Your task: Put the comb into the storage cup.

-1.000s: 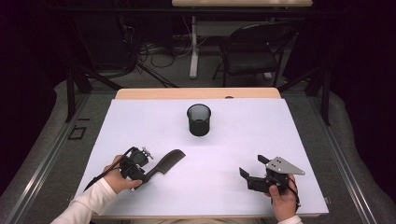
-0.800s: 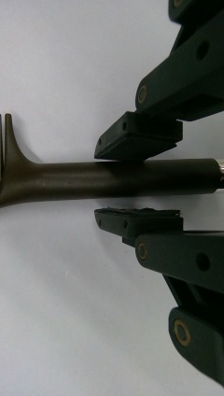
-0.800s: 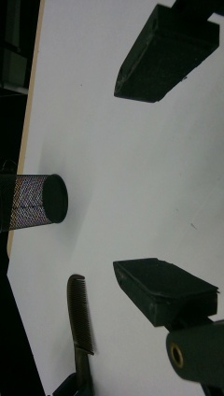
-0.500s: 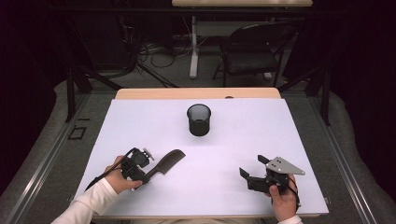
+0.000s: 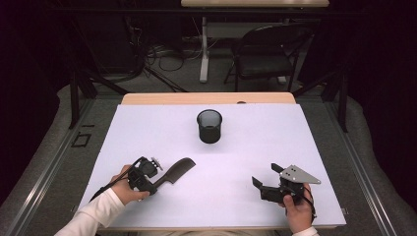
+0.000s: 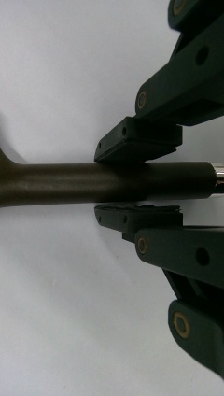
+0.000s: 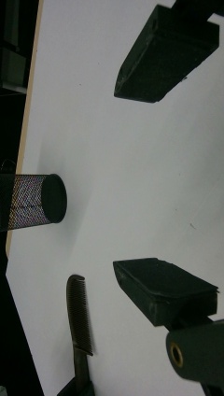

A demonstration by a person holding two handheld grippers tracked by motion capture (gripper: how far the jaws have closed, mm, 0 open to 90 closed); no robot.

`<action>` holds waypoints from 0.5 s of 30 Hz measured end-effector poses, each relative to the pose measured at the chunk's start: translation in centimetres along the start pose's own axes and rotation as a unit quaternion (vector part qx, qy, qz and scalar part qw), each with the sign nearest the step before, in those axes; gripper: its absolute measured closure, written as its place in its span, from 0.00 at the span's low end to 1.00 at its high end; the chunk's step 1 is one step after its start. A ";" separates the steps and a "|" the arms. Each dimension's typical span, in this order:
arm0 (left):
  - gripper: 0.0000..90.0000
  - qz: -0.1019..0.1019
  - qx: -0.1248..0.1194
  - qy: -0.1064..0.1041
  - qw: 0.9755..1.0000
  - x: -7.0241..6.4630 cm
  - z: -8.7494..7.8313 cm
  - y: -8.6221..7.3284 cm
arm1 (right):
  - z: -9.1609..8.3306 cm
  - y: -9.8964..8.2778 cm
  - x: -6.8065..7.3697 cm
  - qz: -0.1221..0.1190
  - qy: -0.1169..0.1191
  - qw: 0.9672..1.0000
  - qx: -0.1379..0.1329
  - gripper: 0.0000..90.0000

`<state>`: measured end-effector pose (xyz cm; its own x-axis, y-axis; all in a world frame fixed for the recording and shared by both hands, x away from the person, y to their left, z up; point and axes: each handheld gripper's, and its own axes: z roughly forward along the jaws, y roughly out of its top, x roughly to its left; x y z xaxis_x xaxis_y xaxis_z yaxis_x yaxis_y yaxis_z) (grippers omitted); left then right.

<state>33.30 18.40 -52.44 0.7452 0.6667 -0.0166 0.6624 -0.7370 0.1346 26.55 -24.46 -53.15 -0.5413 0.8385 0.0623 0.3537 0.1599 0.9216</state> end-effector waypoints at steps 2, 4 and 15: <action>0.75 0.000 0.000 0.000 1.000 0.0 0.0 0.0 | 0.0 0.0 0.0 0.000 0.000 1.000 -0.001 0.16; 0.76 0.002 -0.001 0.001 1.000 0.0 0.0 0.0 | 0.0 0.0 0.0 -0.001 0.000 1.000 -0.001 0.16; 0.79 0.000 -0.001 -0.001 1.000 -0.1 0.0 0.0 | 0.0 0.0 0.0 -0.001 0.000 1.000 0.000 0.16</action>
<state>33.23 18.34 -52.47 0.7447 0.6672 -0.0181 0.6629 -0.7362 0.1360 26.57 -24.42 -53.19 -0.5425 0.8378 0.0613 0.3523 0.1607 0.9220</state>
